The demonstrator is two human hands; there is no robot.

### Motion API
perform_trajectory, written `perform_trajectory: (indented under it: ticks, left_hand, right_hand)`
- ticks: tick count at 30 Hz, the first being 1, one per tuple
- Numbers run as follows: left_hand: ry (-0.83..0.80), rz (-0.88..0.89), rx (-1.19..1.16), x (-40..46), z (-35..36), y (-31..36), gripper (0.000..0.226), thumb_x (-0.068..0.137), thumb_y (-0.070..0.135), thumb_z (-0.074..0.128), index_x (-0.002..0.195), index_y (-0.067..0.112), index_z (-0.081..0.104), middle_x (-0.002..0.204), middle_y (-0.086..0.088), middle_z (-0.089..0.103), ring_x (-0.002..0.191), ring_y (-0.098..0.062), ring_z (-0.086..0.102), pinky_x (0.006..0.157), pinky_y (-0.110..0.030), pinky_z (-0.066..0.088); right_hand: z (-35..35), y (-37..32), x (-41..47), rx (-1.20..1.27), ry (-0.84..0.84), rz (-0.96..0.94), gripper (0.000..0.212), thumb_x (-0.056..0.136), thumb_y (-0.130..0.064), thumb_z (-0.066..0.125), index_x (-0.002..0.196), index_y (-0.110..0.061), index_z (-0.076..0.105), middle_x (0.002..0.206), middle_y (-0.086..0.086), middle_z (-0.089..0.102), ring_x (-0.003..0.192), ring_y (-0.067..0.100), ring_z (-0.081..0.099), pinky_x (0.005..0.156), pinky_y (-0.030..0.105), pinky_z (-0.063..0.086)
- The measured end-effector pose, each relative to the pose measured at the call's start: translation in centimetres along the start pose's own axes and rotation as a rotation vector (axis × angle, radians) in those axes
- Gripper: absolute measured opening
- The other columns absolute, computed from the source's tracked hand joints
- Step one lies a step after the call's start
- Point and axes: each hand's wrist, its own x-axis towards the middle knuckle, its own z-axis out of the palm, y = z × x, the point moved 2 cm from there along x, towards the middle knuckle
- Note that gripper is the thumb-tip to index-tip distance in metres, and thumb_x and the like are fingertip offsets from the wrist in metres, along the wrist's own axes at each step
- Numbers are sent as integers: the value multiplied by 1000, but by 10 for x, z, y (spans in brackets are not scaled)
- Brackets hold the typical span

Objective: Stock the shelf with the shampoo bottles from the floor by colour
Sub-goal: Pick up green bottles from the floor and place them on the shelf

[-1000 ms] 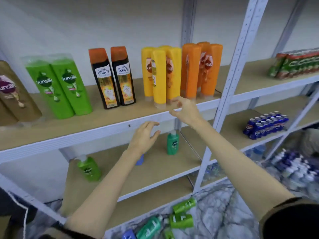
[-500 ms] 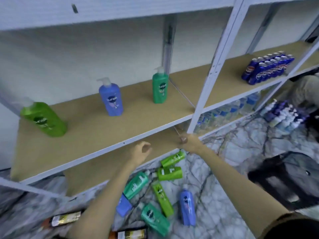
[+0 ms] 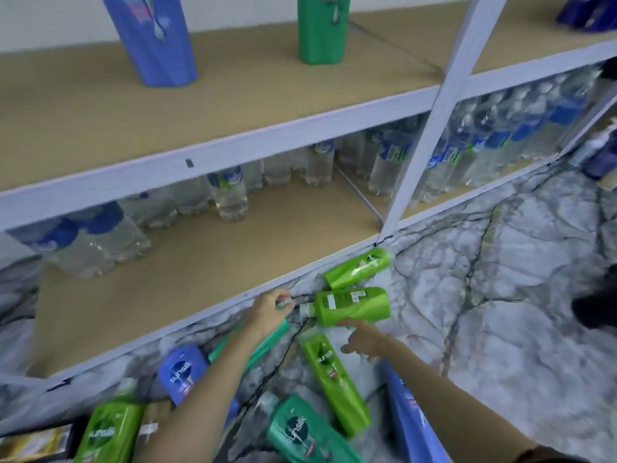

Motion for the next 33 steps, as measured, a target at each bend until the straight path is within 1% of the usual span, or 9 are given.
perform_trajectory:
  ticks: [4, 10, 12, 16, 21, 25, 27, 30, 33]
  left_hand:
    - [41, 32, -1, 22, 18, -31, 27, 91, 17, 55, 114, 3, 57, 120, -10, 60, 110, -21, 55, 81, -16, 36]
    - [90, 32, -23, 28, 18, -45, 26, 90, 14, 57, 112, 2, 59, 118, -13, 61, 109, -24, 57, 85, -22, 40]
    - [83, 34, -14, 25, 16, -47, 27, 90, 14, 56, 114, 2, 57, 119, -12, 61, 110, -23, 56, 84, -22, 40]
    - [77, 18, 14, 25, 8, -54, 30, 91, 17, 55, 118, 5, 55, 122, -10, 59, 112, -22, 55, 86, -22, 40]
    - [76, 22, 27, 27, 7, -59, 31, 91, 16, 54, 120, 7, 54, 121, -12, 58, 112, -23, 54, 90, -24, 41]
    - [65, 51, 26, 28, 10, -56, 31, 92, 19, 54, 121, 9, 53, 119, -7, 58, 107, -20, 55, 87, -25, 41]
    - [69, 70, 12, 31, 11, -53, 28, 92, 18, 53, 119, 10, 54, 114, -4, 57, 97, -17, 54, 78, -22, 42]
    - [77, 102, -30, 41, 18, -44, 24, 92, 14, 52, 116, 9, 55, 105, -3, 56, 88, -17, 53, 64, -18, 40]
    - [52, 145, -32, 56, 31, -26, 25, 92, 11, 52, 116, 6, 56, 108, -8, 58, 90, -17, 53, 73, -19, 39]
  right_hand:
    - [27, 13, 41, -30, -2, -87, 75, 83, -24, 68, 143, -35, 25, 135, 13, 45, 90, 23, 52, 49, 24, 44]
    - [46, 12, 59, -44, 26, -232, 90, 81, -15, 70, 147, -33, 13, 144, 13, 34, 110, 21, 49, 41, 13, 41]
    - [52, 11, 63, -46, 20, -273, 95, 81, -7, 69, 148, -28, 7, 147, 9, 33, 116, 22, 49, 51, 11, 44]
    - [61, 7, 72, -69, -27, -297, 100, 79, 1, 67, 147, -31, 2, 129, 9, 49, 85, 15, 52, 52, 13, 46]
    - [67, 7, 85, -81, -18, -276, 100, 69, -3, 75, 146, -30, 17, 126, 13, 50, 124, 37, 42, 91, 40, 48]
    - [65, 6, 82, -103, -53, -240, 101, 70, -3, 76, 146, -18, 12, 125, 20, 48, 115, 33, 50, 71, 27, 46]
    - [61, 7, 78, -85, -58, -274, 93, 72, -1, 74, 143, -16, 16, 111, 13, 53, 98, 26, 55, 64, 27, 49]
    - [52, 9, 68, -48, -37, -357, 84, 72, -2, 74, 138, -19, 25, 102, 5, 53, 89, 19, 55, 67, 25, 49]
    - [36, 12, 54, 40, -1, -435, 74, 74, -5, 74, 132, -22, 31, 107, 1, 53, 92, 15, 55, 71, 19, 51]
